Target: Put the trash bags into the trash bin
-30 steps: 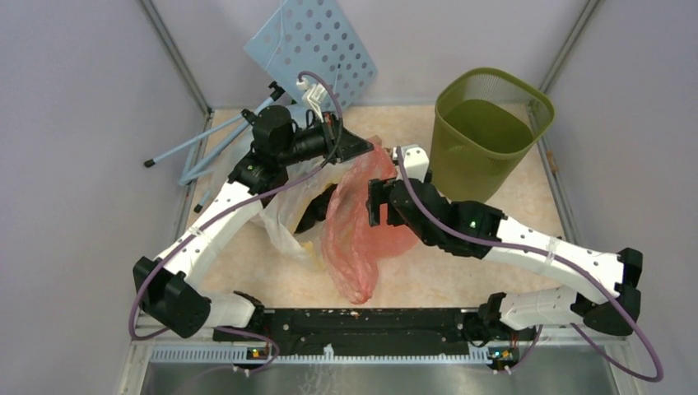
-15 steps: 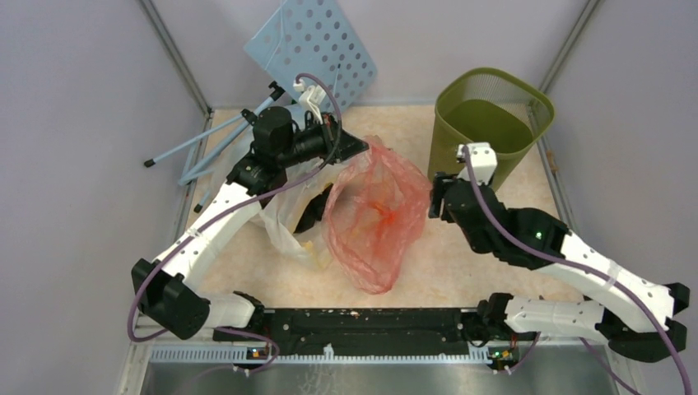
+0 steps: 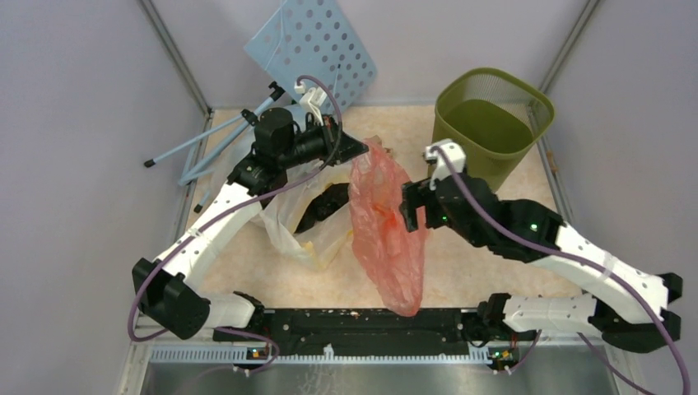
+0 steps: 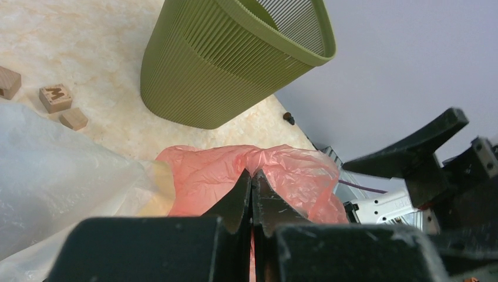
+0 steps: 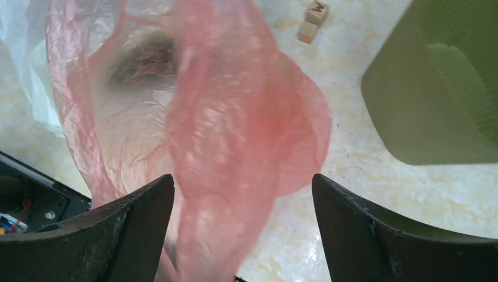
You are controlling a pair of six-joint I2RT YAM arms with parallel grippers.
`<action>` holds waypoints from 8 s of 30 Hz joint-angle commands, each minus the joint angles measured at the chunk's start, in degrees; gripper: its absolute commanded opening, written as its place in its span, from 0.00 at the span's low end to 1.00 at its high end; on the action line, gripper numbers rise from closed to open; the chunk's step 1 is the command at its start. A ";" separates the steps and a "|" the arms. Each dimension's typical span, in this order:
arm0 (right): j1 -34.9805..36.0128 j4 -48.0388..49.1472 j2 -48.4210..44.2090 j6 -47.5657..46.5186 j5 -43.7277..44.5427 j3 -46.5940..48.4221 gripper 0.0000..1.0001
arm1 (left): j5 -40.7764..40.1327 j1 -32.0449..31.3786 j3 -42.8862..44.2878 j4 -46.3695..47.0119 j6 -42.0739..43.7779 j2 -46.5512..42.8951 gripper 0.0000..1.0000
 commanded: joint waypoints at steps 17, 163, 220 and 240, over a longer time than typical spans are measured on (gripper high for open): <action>3.75 -13.76 4.34 3.15 18.78 1.44 0.78 | -2.31 0.15 1.02 -0.54 1.74 0.21 0.00; -61.09 -10.46 22.13 20.32 0.56 18.98 0.33 | -10.04 -10.97 53.05 39.38 -4.86 52.44 0.00; -29.06 -21.31 15.14 8.69 -1.62 33.35 0.26 | -2.84 -3.14 27.48 3.19 9.61 10.71 0.00; -37.49 -10.91 27.68 -2.98 1.65 56.70 0.00 | -3.54 4.18 50.84 0.50 6.47 26.95 0.00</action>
